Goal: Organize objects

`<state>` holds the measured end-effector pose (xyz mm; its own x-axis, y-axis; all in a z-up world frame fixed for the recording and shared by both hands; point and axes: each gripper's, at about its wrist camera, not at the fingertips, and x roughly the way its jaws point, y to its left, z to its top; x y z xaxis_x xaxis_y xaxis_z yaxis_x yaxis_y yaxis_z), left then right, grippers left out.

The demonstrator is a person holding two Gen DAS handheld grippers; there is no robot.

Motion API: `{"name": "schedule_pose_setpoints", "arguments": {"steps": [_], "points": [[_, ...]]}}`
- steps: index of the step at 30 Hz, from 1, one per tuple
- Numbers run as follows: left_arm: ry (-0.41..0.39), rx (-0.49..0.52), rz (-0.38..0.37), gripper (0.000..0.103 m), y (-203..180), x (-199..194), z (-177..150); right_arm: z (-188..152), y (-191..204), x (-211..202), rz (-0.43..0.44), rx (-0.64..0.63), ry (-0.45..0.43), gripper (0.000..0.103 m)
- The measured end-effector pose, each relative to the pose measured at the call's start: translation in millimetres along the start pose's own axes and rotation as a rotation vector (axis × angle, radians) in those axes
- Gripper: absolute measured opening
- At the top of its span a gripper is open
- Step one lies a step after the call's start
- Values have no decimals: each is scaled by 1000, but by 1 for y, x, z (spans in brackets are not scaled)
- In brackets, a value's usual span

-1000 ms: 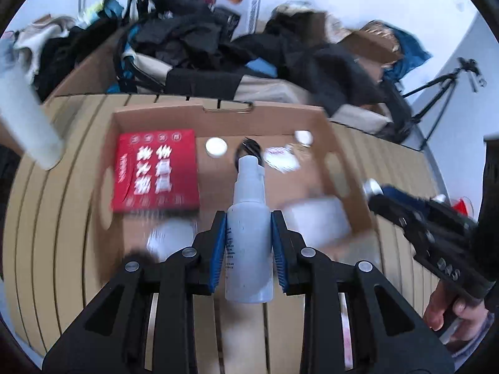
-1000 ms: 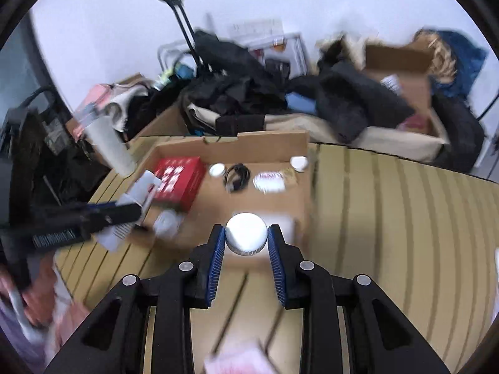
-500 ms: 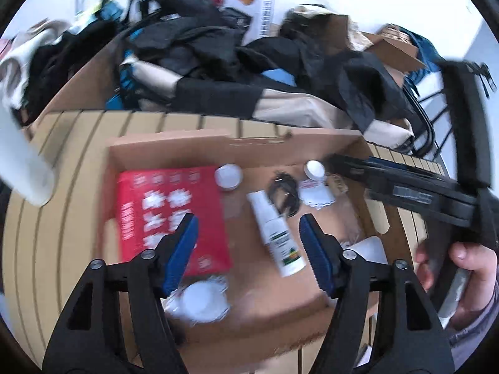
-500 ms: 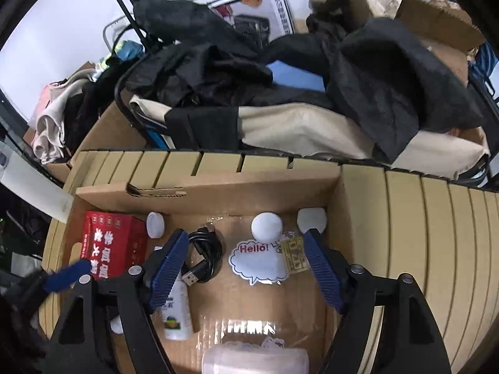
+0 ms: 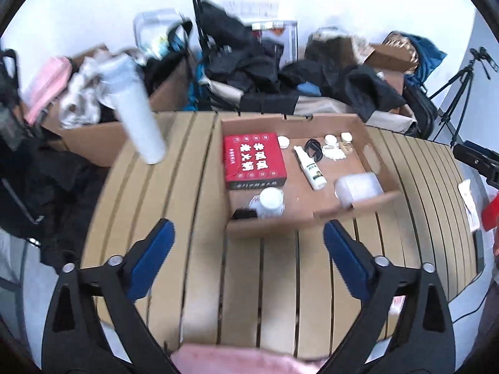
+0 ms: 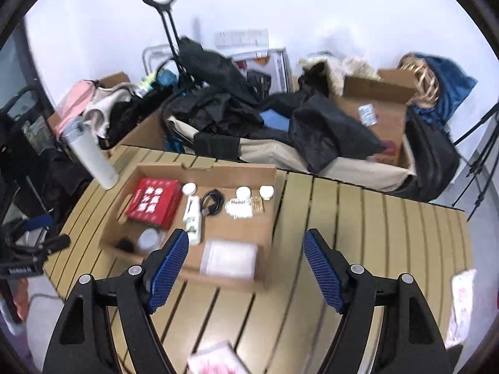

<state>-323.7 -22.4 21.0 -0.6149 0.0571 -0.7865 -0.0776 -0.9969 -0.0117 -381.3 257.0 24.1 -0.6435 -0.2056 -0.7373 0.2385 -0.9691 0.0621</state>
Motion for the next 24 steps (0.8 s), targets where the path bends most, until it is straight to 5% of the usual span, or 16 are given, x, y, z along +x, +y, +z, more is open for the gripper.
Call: {"name": "schedule_pose_setpoints", "arguments": {"steps": [5, 11, 15, 21, 24], "points": [[-140, -59, -47, 103, -8, -67, -95, -111, 13, -68, 79, 40, -112, 80], [-39, -43, -75, 103, -31, -63, -166, -236, 19, -58, 193, 160, 80, 80], [-10, 7, -31, 103, -42, -53, -173, -258, 18, -49, 154, 123, 113, 74], [41, 8, -264, 100, -64, -14, -149, -257, 1, -29, 129, 207, 118, 60], [108, 61, -302, 78, -94, 26, -129, -260, -7, -13, 144, 276, 134, 57]]}}
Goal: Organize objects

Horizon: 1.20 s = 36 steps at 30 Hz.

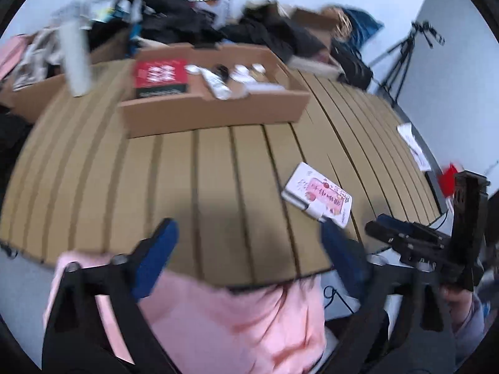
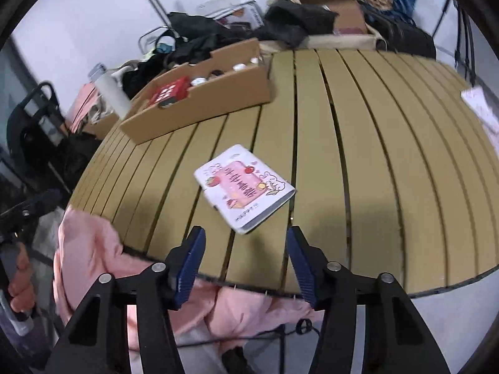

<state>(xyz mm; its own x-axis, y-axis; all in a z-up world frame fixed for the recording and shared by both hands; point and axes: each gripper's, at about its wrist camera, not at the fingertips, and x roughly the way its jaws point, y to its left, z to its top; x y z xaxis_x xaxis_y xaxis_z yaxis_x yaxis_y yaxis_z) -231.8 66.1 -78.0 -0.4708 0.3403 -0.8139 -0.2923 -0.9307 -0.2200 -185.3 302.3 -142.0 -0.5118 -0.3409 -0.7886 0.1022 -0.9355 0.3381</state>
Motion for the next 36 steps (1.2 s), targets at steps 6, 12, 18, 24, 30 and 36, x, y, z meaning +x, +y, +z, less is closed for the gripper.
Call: {"name": "schedule_pose_setpoints", "arguments": {"steps": [6, 12, 18, 24, 30, 36], "points": [[91, 66, -47, 54, -39, 106, 35, 8, -6, 44, -32, 11, 26, 57], [104, -21, -106, 37, -26, 129, 27, 33, -11, 66, -38, -26, 14, 49], [95, -30, -107, 29, -25, 110, 7, 63, -7, 86, -19, -52, 3, 32], [91, -84, -115, 53, -10, 114, 4, 64, 13, 90, -47, -162, 25, 32], [85, -76, -79, 50, -16, 111, -2, 55, 10, 84, -26, -165, 58, 32], [70, -101, -110, 29, -13, 103, -11, 43, 10, 81, 14, -147, 56, 32]]}}
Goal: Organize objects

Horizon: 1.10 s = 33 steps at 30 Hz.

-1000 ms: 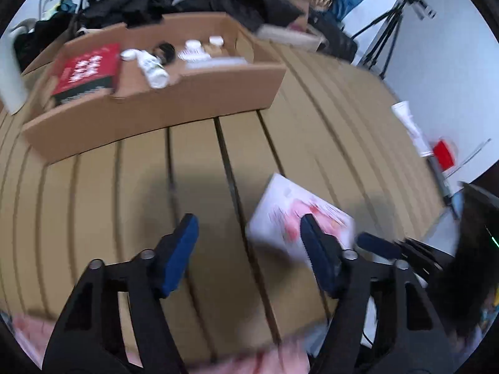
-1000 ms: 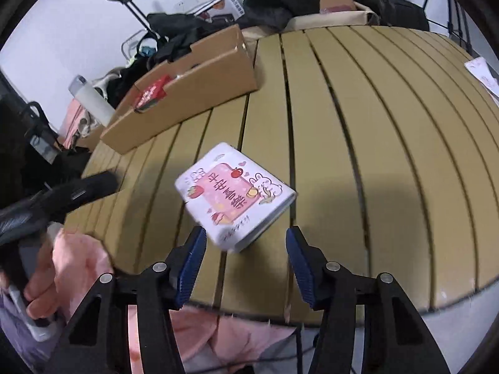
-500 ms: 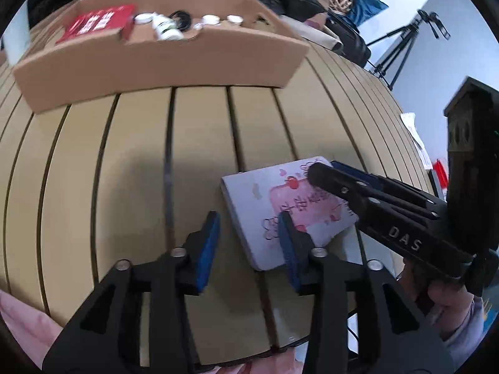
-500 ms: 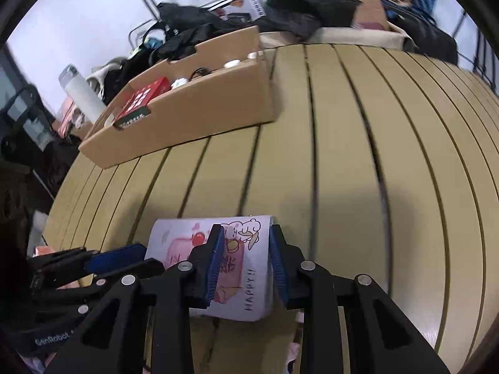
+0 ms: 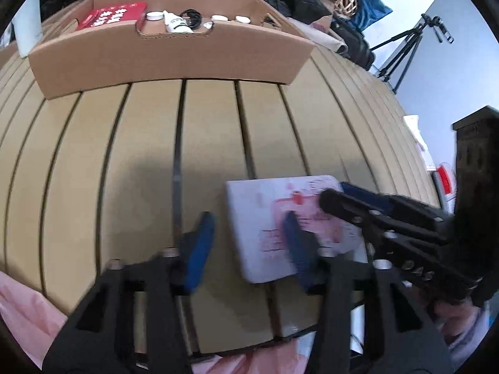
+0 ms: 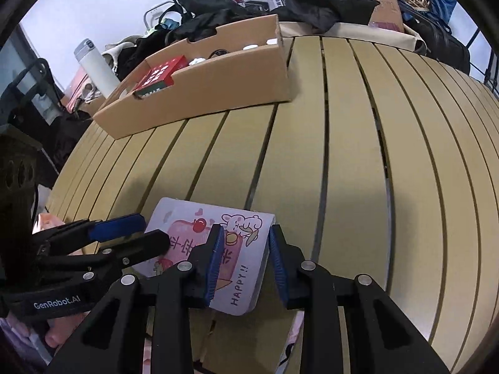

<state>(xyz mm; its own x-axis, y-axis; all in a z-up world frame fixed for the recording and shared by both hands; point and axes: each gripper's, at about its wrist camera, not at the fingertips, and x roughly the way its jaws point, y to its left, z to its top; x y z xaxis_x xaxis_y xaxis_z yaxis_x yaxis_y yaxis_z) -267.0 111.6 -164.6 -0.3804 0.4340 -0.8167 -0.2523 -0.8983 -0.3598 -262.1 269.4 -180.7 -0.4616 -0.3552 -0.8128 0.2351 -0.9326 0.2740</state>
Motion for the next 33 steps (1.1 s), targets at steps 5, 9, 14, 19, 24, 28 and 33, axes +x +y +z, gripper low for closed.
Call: {"name": "schedule_pose_setpoints", "arguments": {"steps": [5, 9, 14, 19, 24, 28, 33], "points": [[3, -25, 48, 16, -3, -12, -7, -7, 4, -1, 38, 36, -2, 32], [-19, -48, 41, 14, -6, -31, -18, -14, 21, -15, 4, 10, -35, 31], [-72, -77, -2, 14, 1, -61, -5, 4, 51, -39, 25, -51, -122, 31], [-189, -86, -37, 14, 15, -102, 55, 62, 78, -59, 55, -106, -211, 31], [-136, -78, -38, 14, 35, -102, 157, 155, 85, -32, 65, -50, -133, 31], [-3, -136, -18, 14, 62, -57, 208, 212, 72, 31, 74, 35, 29, 31], [175, -178, 67, 13, 102, 20, 219, 228, 82, 106, -75, -67, 216, 31]]}}
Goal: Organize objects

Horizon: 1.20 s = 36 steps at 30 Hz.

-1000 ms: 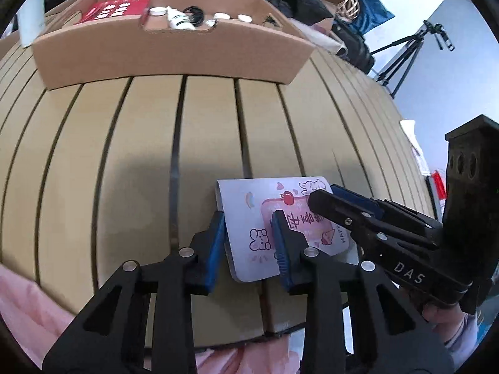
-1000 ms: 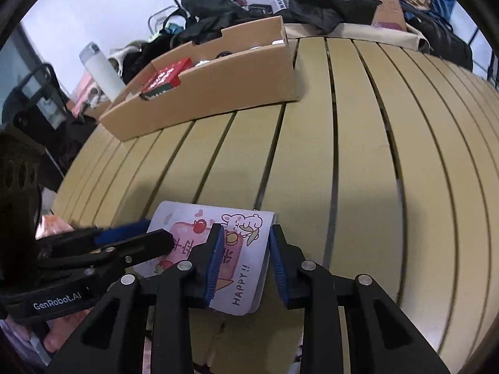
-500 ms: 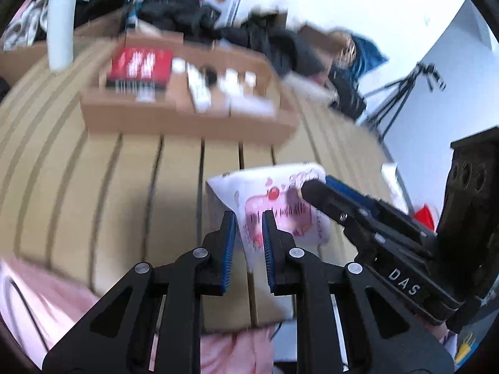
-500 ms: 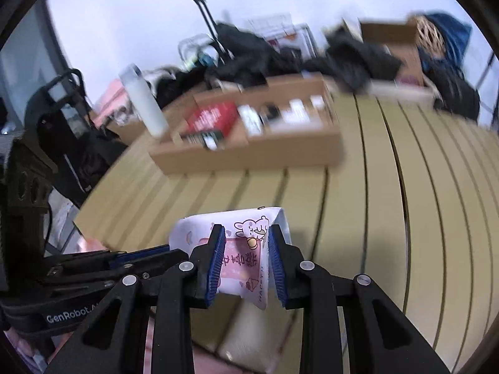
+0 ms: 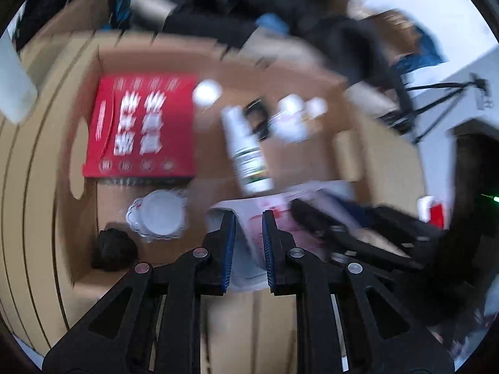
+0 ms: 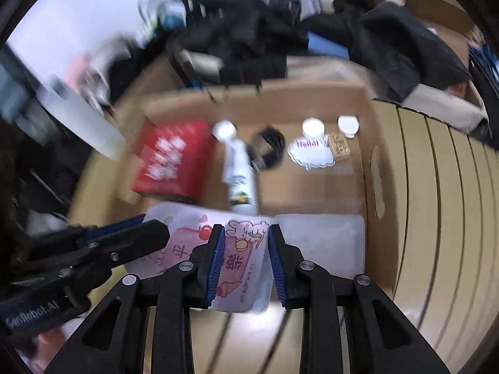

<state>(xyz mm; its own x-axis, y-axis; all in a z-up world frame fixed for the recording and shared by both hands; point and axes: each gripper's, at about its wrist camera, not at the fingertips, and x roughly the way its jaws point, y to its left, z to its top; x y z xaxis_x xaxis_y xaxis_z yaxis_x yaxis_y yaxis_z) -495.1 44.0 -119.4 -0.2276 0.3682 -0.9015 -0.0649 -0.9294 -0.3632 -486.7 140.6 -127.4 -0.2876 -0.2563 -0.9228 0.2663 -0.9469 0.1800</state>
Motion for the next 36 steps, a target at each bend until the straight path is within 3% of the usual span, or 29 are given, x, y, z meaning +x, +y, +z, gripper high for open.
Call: {"name": "schedule_pose_setpoints", "arguments": {"steps": [3, 6, 9, 11, 13, 16, 18, 21, 23, 25, 28, 30, 32, 36], "points": [[-5, -23, 34, 13, 17, 24, -5, 9, 7, 7, -11, -41, -6, 30], [-41, -53, -20, 13, 28, 26, -8, 6, 16, 22, -74, -111, 6, 31], [-63, -46, -28, 15, 30, 15, -10, 3, 14, 24, -88, -149, -54, 30], [-93, -6, -19, 29, 26, 2, -14, 3, 5, 21, -39, -107, -46, 30], [-118, 50, 2, 49, 18, -14, -17, 2, 9, 18, -65, -153, -34, 31], [-146, 103, 91, 58, 12, -30, -24, -1, 31, 23, -155, -284, 24, 32], [-144, 99, 146, 61, 16, -41, -28, 2, 30, 19, -130, -257, 50, 32], [-154, 77, 165, 63, 22, -73, -36, 3, 12, -13, -99, -141, 17, 32], [-184, 89, 202, 77, 19, -97, -40, 1, 1, -47, -77, -85, -26, 32], [-215, 107, 264, 80, 11, -128, -45, -2, -5, -82, -88, -76, -57, 32], [-232, 119, 294, 87, -1, -158, -55, -12, -5, -138, -125, -102, -103, 33], [-255, 127, 316, 87, -8, -176, -69, -22, -5, -163, -138, -116, -116, 44], [-271, 140, 319, 89, -17, -186, -82, -37, -6, -185, -141, -121, -139, 63], [-285, 184, 337, 90, -35, -200, -115, -71, -5, -205, -144, -110, -149, 63]]}}
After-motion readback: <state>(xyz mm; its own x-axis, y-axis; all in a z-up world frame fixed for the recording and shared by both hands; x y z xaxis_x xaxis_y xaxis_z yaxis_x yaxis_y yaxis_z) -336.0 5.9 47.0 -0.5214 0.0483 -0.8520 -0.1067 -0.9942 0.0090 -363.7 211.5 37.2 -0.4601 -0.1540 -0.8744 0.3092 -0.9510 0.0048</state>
